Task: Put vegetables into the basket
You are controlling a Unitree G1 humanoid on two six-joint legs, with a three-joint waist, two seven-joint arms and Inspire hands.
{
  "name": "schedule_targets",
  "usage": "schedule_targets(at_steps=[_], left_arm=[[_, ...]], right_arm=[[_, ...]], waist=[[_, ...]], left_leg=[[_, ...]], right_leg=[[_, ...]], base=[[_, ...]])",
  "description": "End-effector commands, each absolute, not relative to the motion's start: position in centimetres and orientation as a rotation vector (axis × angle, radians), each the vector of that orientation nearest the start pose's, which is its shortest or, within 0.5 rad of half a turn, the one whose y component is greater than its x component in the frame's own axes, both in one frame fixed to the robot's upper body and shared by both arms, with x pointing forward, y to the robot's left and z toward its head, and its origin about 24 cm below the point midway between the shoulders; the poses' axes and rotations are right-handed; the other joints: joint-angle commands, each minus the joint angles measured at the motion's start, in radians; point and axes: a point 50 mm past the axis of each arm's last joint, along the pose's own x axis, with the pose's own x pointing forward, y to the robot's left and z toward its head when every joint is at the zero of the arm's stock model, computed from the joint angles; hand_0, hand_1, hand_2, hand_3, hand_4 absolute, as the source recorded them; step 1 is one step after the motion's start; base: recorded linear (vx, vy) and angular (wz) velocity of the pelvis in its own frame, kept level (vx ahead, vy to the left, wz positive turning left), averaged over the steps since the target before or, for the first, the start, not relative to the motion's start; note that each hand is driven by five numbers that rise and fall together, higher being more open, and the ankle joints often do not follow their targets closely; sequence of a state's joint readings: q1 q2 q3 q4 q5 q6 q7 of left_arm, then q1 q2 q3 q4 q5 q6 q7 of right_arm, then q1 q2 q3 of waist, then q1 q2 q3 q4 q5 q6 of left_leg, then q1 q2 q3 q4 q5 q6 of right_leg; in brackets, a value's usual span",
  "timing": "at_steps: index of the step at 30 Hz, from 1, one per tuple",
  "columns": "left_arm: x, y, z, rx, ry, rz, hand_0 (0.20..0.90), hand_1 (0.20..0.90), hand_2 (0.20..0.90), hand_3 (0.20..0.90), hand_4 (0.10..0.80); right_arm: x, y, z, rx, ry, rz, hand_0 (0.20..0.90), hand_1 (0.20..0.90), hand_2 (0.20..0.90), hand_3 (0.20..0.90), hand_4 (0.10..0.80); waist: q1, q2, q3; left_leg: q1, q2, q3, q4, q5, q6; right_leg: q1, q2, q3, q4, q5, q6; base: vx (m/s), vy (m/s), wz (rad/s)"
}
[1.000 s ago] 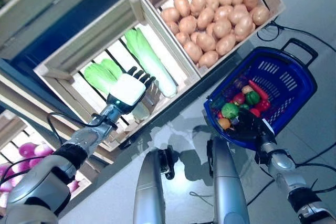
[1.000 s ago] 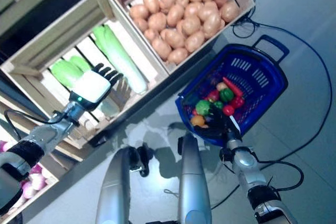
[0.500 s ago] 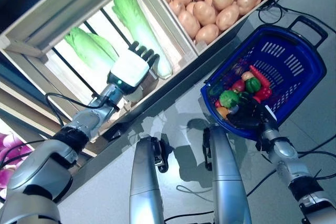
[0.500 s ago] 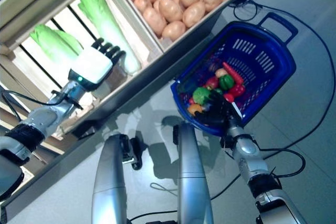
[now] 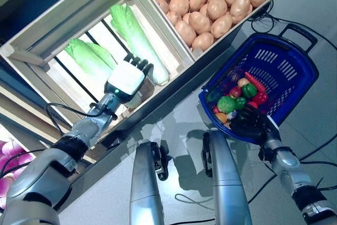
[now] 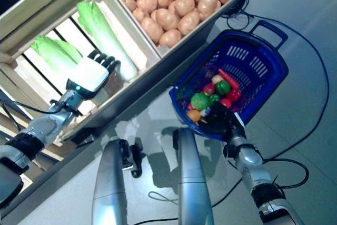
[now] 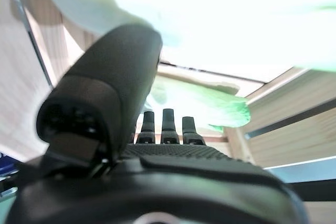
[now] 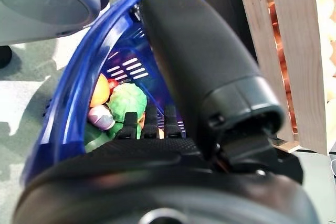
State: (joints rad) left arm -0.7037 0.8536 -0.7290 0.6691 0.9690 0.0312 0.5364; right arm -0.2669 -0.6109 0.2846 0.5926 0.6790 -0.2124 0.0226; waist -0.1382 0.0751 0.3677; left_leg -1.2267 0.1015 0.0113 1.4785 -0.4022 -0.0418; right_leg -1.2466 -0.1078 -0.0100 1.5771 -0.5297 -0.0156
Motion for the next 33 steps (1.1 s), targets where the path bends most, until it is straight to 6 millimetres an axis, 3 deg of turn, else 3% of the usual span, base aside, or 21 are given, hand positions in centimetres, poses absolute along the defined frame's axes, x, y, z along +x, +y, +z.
schedule_targets(at_steps=[1,11,16,26,33], left_arm=[[31.2,35.7,9.0,2.191,0.25,0.122,0.9,0.9,0.9,0.9,0.8],[28.8,36.4,5.1,2.103,0.333,0.038,0.9,0.9,0.9,0.9,0.8],[28.9,36.2,4.9,2.08,0.317,0.043,0.9,0.9,0.9,0.9,0.8],[33.2,35.0,10.6,2.103,0.178,0.173,0.9,0.9,0.9,0.9,0.8],[34.4,34.9,12.9,2.112,0.156,0.206,0.9,0.9,0.9,0.9,0.8]], right_arm=[[30.3,-26.3,6.4,0.021,-0.056,-0.026,0.9,0.9,0.9,0.9,0.8],[29.9,-27.0,4.8,0.007,0.005,-0.023,0.9,0.9,0.9,0.9,0.8],[30.4,-27.4,5.5,-0.006,-0.008,-0.04,0.9,0.9,0.9,0.9,0.8],[32.3,-29.0,9.5,0.019,-0.146,-0.143,0.9,0.9,0.9,0.9,0.8],[32.4,-30.3,11.3,0.042,-0.23,-0.214,0.9,0.9,0.9,0.9,0.8]], waist=[[0.026,-0.027,0.041],[0.039,-0.006,0.003],[0.041,-0.005,0.009],[0.055,-0.043,0.083],[0.056,-0.056,0.107]], left_leg=[[0.094,-0.031,0.104,-0.042,-0.09,0.111],[0.257,-0.03,0.147,-0.233,-0.039,0.096],[0.231,-0.03,0.146,-0.216,-0.038,0.099],[0.034,-0.042,0.087,-0.074,-0.061,0.113],[-0.058,-0.051,0.071,-0.041,-0.055,0.119]], right_leg=[[0.1,0.011,-0.003,-0.137,0.071,-0.051],[0.248,-0.011,-0.021,-0.309,0.11,-0.037],[0.223,-0.023,-0.023,-0.287,0.105,-0.045],[0.052,-0.033,-0.05,-0.157,0.079,-0.057],[-0.034,-0.037,-0.065,-0.138,0.093,-0.052]], base=[[0.028,-0.009,0.04],[0.037,0.001,-0.03],[-0.023,0.007,0.06],[-0.11,-0.017,0.14],[-0.068,0.025,0.05]])
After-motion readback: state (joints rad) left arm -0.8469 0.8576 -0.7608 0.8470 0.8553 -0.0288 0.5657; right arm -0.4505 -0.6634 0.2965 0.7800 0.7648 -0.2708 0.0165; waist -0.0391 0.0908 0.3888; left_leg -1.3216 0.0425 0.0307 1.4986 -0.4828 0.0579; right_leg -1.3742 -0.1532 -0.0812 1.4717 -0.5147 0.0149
